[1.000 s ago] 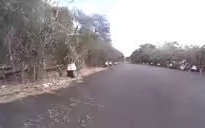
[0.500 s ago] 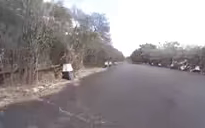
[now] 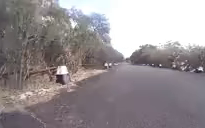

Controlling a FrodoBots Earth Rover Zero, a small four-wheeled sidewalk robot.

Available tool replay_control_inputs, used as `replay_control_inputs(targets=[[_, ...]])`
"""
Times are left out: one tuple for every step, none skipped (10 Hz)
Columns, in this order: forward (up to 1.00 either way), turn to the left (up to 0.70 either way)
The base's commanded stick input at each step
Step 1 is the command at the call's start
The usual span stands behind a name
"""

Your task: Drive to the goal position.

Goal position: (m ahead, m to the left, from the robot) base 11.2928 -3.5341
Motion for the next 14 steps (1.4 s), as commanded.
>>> replay_control_inputs(targets=[[0.67, -0.18], [0.67, -0.21], [0.67, -0.06], [0.67, -0.04], [0.67, -0.01], [0.67, 0.00], [0.67, 0.00], [0.67, 0.00], [0.67, 0.00], [0.67, 0.00], [0.67, 0.00], [0.67, 0.00], [0.67, 0.00], [0.67, -0.18]])
